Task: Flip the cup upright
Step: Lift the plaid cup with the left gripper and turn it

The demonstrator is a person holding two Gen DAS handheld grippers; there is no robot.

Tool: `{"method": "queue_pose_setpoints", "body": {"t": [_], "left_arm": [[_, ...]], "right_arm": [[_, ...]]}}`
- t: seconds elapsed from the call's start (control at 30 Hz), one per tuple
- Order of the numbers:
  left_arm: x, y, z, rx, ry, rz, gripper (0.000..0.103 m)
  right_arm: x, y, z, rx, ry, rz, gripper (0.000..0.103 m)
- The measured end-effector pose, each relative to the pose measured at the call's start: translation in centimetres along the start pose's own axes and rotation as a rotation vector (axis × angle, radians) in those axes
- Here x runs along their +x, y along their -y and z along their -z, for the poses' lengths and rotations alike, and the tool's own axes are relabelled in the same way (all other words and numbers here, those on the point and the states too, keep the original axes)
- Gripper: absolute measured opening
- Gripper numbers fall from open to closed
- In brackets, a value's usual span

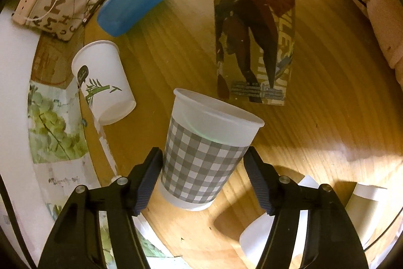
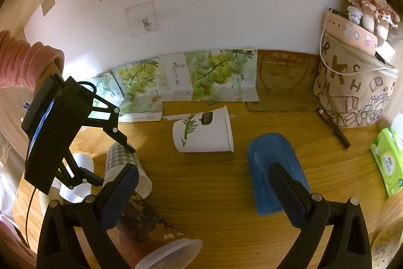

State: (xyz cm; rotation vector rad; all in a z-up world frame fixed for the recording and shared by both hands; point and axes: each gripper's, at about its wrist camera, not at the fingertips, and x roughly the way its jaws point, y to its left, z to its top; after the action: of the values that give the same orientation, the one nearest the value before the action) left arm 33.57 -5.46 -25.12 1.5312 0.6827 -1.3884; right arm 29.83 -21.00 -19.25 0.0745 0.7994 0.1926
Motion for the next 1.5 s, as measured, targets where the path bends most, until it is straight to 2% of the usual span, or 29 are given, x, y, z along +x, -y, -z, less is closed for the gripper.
{"method": "queue_pose_setpoints", "body": {"t": [0.37,0.67,0.83,1.1,1.2,1.37,1.5], "left_arm": [[-1.9,-1.0,0.4,-0.144,-0.032,-0.068,0.070],[-4.7,-3.3,1.0,-0.398,-0.036,-0.082,0.070],[-6.8,-3.4,1.0,-0.557,-0.029,-0.069,0.070],[-9.1,-2.9,1.4,-0.804,-0.033,-0.044,0.070],[-10.2,-1.7,1.2,-0.883,-0.032,-0.059,0.070],[-11.7,0.5,0.1,-0.965,-0.015,-0.082,0.070],[-12.7,2.4,-0.6,-1.050,0.012,-0.065,0.070]], "right_arm": [[-0.6,0.3,-0.1,0.030,0.013,-0.025,0.103],[-1.6,0.0,-0.5,0.053,0.035,-0.057,0.103],[-1.9,0.1,-0.8,0.084,0.045,-0.074,0.103],[-3.1,0.2,-1.4,0.146,0.070,-0.113,0.103],[-3.3,0.3,-1.4,0.174,0.054,-0.137,0.103],[-4.2,0.4,-1.1,0.216,0.051,-0.155,0.103],[-5.2,0.7,-0.6,0.257,0.058,-0.162,0.103]]}}
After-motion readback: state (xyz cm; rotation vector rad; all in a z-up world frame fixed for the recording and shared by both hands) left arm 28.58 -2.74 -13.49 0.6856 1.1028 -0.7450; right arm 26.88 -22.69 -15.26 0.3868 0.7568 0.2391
